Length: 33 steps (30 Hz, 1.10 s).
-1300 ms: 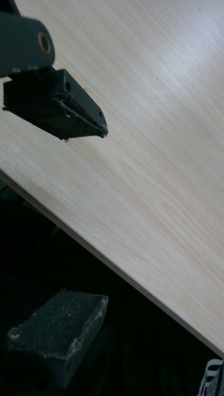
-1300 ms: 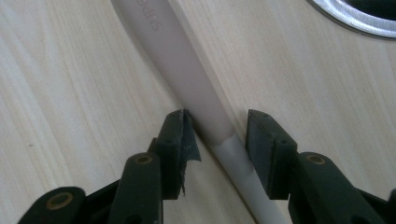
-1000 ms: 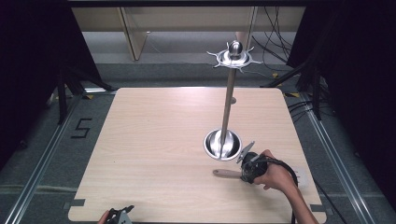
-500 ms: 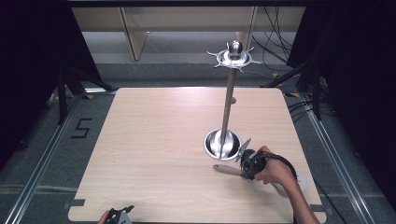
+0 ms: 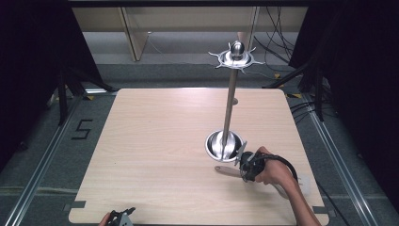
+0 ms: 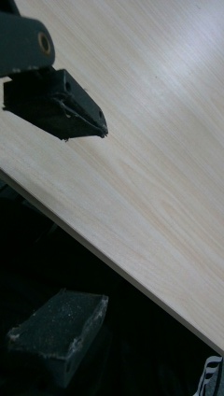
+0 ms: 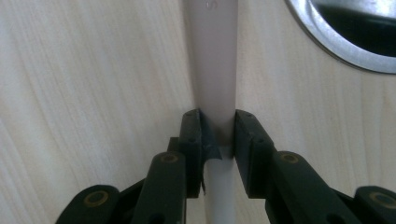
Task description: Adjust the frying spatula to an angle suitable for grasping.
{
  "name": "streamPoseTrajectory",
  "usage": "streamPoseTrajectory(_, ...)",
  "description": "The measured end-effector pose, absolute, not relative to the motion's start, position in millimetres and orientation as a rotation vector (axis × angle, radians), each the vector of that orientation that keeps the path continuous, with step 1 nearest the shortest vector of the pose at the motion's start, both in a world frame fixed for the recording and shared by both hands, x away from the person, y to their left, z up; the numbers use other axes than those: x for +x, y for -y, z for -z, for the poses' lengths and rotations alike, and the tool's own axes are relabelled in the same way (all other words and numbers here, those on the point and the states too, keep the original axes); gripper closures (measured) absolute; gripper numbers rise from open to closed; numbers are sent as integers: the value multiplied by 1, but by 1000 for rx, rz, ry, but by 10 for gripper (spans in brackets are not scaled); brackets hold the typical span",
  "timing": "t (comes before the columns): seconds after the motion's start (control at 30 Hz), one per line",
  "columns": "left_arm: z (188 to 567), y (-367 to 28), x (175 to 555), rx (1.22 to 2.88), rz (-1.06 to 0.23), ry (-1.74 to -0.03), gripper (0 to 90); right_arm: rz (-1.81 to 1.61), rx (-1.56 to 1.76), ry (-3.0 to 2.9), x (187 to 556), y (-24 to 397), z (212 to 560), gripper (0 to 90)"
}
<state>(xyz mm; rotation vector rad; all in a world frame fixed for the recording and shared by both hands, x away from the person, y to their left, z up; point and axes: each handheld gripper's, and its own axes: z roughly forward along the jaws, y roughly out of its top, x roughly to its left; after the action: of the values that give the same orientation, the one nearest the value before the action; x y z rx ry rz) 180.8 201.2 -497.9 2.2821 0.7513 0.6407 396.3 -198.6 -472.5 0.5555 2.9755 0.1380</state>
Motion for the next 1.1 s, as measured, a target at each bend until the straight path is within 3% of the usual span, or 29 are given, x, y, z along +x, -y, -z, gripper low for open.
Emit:
streamPoseTrajectory(0.2,495,-203,180,2316,-638,-733,148,-250,574,-2953,396,203,471,749)
streamPoseTrajectory(0.57,496,-202,180,2314,-639,-727,148,-664,653,-2780,381,231,432,750)
streamPoseTrajectory(1.1,495,-202,180,2311,-643,-733,148,-939,736,-2537,369,262,393,752)
